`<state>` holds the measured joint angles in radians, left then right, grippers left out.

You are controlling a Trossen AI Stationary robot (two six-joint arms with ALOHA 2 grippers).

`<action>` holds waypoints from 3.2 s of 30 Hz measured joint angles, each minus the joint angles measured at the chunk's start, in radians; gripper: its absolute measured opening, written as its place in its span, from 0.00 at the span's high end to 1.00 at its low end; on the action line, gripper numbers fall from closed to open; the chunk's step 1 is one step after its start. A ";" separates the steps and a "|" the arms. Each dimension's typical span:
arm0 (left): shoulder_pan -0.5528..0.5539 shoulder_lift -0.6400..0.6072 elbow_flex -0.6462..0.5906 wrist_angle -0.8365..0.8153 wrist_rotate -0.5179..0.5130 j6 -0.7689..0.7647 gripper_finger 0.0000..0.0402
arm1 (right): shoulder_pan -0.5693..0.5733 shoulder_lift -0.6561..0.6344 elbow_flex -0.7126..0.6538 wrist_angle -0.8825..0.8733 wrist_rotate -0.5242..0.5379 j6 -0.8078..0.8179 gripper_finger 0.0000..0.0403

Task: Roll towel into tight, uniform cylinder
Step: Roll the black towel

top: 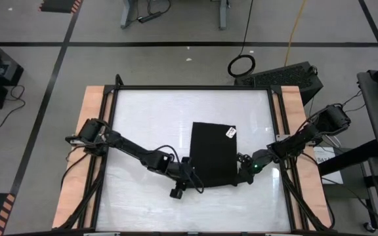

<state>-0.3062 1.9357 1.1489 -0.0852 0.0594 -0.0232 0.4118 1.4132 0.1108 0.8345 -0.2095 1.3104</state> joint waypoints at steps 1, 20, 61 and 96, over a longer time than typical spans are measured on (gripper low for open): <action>-0.001 0.009 0.000 0.002 0.001 -0.008 0.55 | 0.001 0.000 0.000 0.000 -0.003 -0.009 0.99; 0.038 0.077 0.001 0.081 0.199 -0.076 0.55 | 0.025 -0.020 -0.003 0.053 -0.141 -0.184 0.59; 0.063 0.076 0.000 0.053 0.253 -0.075 0.55 | -0.041 -0.601 0.025 -0.701 0.312 -0.564 0.70; 0.145 0.045 0.013 0.018 0.305 -0.024 0.55 | -0.399 -0.230 0.029 -0.538 0.147 -0.809 0.73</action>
<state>-0.1612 1.9810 1.1619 -0.0670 0.3641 -0.0470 0.0129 1.1832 0.1398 0.2965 -0.0627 0.5016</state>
